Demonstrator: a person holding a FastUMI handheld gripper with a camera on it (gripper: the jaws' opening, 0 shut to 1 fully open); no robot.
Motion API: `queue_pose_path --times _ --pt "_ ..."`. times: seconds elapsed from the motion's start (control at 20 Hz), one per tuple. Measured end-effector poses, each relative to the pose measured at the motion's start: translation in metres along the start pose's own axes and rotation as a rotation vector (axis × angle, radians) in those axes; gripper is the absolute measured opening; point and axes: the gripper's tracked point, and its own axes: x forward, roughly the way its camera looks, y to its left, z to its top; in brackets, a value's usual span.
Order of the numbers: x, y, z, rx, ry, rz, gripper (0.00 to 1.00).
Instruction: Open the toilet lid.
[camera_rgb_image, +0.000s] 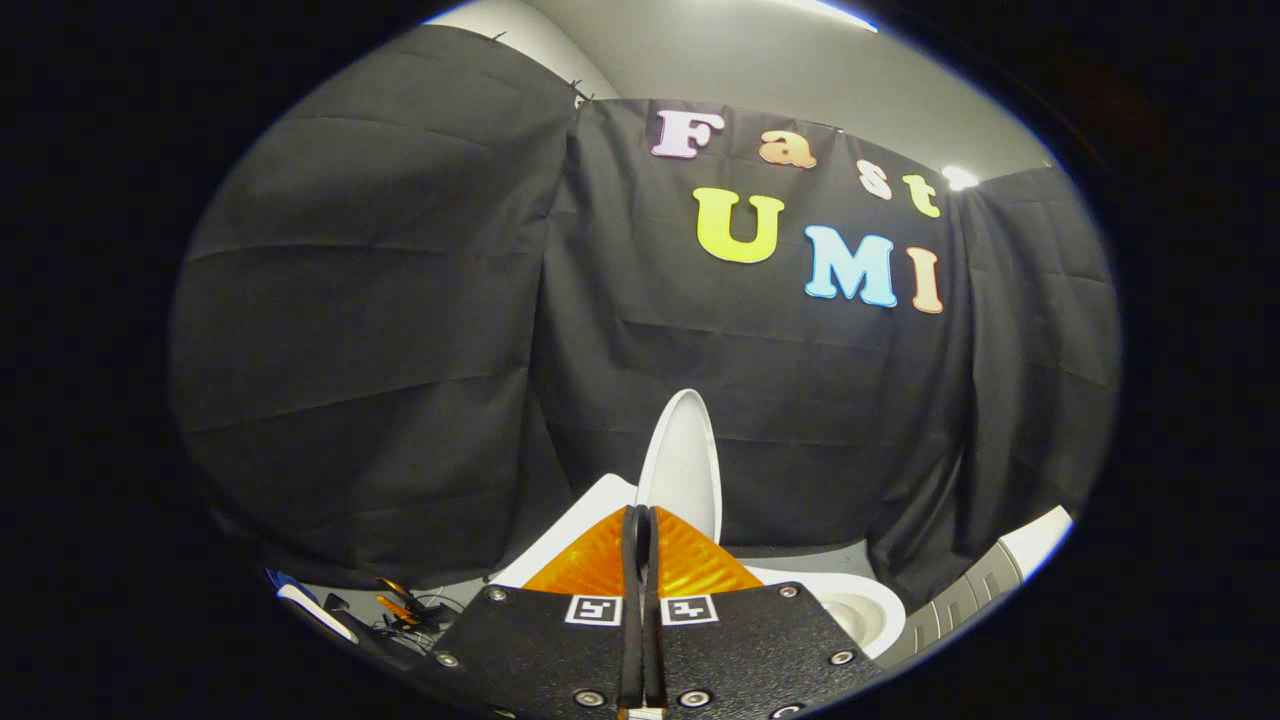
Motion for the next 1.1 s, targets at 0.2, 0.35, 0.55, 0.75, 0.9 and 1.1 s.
queue_pose_path --times 0.2,0.35,0.55,0.75,0.9,1.1 --pt "-0.004 -0.005 -0.002 -0.028 -0.005 -0.019 0.02" --pt "-0.004 0.005 -0.001 0.116 -0.004 0.087 0.15" --pt "-0.025 -0.003 0.022 0.274 -0.059 0.189 0.66" --pt "-0.057 -0.033 0.036 0.263 -0.078 0.243 0.96" --pt "-0.083 -0.073 0.052 0.276 -0.138 0.246 0.96" --pt "-0.112 -0.143 0.068 0.256 -0.231 0.205 0.96"
